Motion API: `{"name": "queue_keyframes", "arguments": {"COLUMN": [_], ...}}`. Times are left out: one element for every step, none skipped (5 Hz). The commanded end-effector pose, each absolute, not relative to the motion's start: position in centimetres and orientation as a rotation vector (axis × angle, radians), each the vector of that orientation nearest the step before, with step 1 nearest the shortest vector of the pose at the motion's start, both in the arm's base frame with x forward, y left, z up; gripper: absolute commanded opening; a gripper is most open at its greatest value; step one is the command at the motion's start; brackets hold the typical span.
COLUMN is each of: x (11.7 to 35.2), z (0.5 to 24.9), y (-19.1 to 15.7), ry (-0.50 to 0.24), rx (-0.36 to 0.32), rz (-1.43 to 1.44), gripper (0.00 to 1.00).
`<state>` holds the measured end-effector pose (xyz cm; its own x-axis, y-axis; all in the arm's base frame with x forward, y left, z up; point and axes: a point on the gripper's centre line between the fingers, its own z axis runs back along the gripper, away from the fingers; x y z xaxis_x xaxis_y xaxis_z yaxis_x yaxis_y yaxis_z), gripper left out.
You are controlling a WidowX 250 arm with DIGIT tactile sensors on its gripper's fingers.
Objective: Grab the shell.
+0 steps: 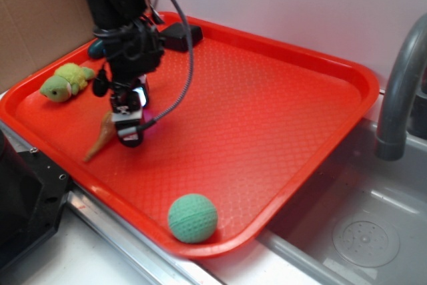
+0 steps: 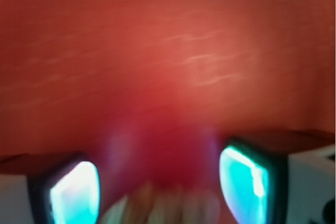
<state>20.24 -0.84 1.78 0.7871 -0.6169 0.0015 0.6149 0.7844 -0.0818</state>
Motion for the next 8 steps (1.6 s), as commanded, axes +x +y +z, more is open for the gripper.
{"name": "queue_keyframes", "arguments": {"x": [20.7,21.1,21.1,21.1,18.4,15.5,13.2,13.6], "z": [1.8,3.8,3.8,3.8,8.9,13.6,13.3,11.6], "y": [-1.0,0.0,0.0,0.0,-0.8,-0.1,-0.4,-0.2], "ry": [0.025,-0.018,-0.018,-0.018,-0.146,-0.203,-0.227,-0.202], "rx": [-0.055,-0.117,-0.117,-0.117,-0.024,-0.002,0.028,0.044], "rz": [-0.661,-0.538,-0.538,-0.538,-0.338,-0.219,-0.012,0.137], "gripper": [0.0,0.8,1.0,1.0,1.0,1.0,1.0,1.0]}}
